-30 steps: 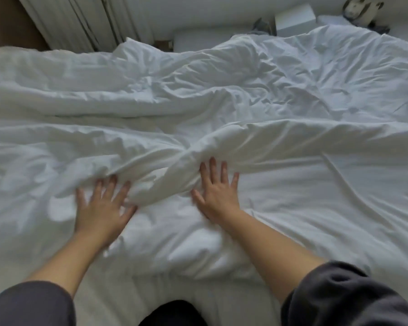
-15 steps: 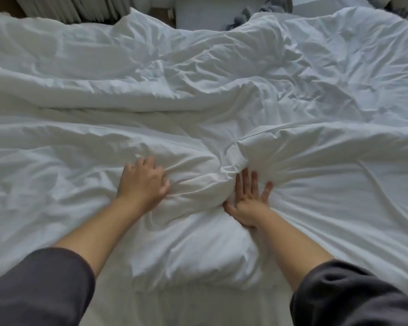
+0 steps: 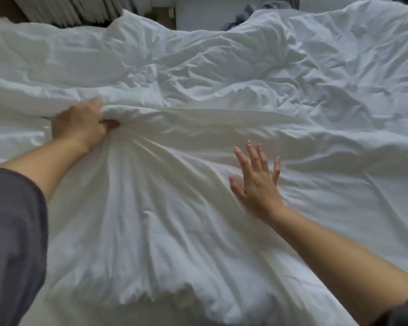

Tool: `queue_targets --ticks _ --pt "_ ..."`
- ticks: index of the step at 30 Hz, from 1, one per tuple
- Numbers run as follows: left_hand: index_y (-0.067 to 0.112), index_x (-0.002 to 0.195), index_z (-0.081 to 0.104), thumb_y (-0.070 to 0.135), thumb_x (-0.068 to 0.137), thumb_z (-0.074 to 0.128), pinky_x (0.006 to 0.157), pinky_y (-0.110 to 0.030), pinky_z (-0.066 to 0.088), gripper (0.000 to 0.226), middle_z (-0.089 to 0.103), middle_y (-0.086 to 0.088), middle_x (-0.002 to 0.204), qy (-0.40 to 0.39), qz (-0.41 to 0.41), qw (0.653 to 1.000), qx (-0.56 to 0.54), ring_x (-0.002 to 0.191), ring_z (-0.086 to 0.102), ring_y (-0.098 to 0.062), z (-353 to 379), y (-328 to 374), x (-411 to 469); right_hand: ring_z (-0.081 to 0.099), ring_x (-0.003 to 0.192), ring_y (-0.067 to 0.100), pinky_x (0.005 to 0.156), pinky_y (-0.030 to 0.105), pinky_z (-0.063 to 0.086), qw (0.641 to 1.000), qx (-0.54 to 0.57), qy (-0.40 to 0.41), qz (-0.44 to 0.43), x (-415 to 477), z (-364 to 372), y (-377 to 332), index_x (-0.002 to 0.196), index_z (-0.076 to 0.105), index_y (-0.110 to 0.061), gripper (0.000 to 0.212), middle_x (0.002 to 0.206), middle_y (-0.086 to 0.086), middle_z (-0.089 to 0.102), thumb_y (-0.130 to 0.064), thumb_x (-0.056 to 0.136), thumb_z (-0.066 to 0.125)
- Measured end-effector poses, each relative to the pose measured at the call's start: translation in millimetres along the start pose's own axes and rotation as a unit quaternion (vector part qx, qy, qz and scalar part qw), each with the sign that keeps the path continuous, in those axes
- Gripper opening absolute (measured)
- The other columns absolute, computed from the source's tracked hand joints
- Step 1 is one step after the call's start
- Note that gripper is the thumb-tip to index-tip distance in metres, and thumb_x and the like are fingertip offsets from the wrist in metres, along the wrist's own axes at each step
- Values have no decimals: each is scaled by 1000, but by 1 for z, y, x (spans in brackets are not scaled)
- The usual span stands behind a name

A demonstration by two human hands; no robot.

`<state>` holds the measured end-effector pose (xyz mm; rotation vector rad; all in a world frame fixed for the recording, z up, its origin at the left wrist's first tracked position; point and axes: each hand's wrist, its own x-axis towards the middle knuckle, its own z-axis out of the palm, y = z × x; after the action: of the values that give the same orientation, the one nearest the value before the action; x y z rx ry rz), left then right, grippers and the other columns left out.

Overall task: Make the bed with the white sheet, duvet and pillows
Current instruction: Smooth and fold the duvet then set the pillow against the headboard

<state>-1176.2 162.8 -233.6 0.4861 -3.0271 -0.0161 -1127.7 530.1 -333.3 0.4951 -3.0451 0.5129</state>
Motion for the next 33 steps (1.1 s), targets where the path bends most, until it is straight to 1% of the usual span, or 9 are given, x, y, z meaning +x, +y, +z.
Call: queue_targets --ticks 3,6,12,14,17,23,29,31,33 --pt "16 144 29 62 87 50 110 -64 16 76 25 -19 152 -22 -4 999 37 142 20 -36 6 7 8 -15 149 29 111 64 -10 996 -15 -83 -15 53 -12 -28 156 2 -35 69 164 0 -13 -58 95 27" --pt "27 155 -1 69 90 29 112 -63 -6 83 -10 -6 162 -120 40 988 89 148 -13 -28 56 18 -23 -23 146 33 108 73 -8 980 -61 -188 -26 65 18 -53 154 -4 -39 67 162 0 -20 -62 97 24" --pt "25 152 27 58 92 20 113 -47 -18 68 28 -7 158 -56 183 977 95 147 21 -24 89 -35 -33 -24 146 34 108 72 -10 968 -117 -218 46 70 43 -66 154 -11 -33 68 161 6 -24 -55 99 22" --pt "18 142 46 53 90 22 115 -49 -12 67 48 -11 145 -21 190 980 54 136 41 -29 72 -70 -25 -19 147 35 111 69 -6 971 -74 -210 82 74 42 -96 155 -9 -27 67 162 10 -19 -47 100 24" --pt "15 139 47 52 90 20 111 -59 14 67 52 -10 139 -51 71 996 -15 130 45 -30 45 -153 -14 -13 149 33 115 64 -1 978 -15 -194 81 82 44 -167 156 -6 -27 68 162 10 -16 -46 100 29" --pt "25 153 14 41 91 48 114 -60 14 73 10 0 161 -231 -96 965 85 147 11 -24 31 -360 -14 -10 149 34 115 66 2 988 13 -153 -27 104 81 -333 156 0 -30 83 164 7 -9 -63 81 8" --pt "23 152 9 57 84 55 108 -70 14 89 1 -8 159 -199 -236 946 100 146 2 -27 43 -482 0 35 139 41 109 73 8 976 -140 -123 -113 146 135 -420 149 35 -22 69 152 18 36 -55 89 24" --pt "26 152 2 66 82 54 105 -71 11 96 9 -9 157 -202 -250 943 81 145 8 -27 48 -498 8 30 140 38 110 69 4 966 -167 -177 -86 158 152 -441 154 19 -22 68 154 19 27 -53 94 28" --pt "30 149 16 65 84 51 103 -61 23 82 38 -8 145 -211 -196 951 111 132 36 -30 54 -510 14 32 137 33 111 62 12 963 -178 -196 -51 171 162 -457 152 18 -19 63 149 14 34 -46 98 36"
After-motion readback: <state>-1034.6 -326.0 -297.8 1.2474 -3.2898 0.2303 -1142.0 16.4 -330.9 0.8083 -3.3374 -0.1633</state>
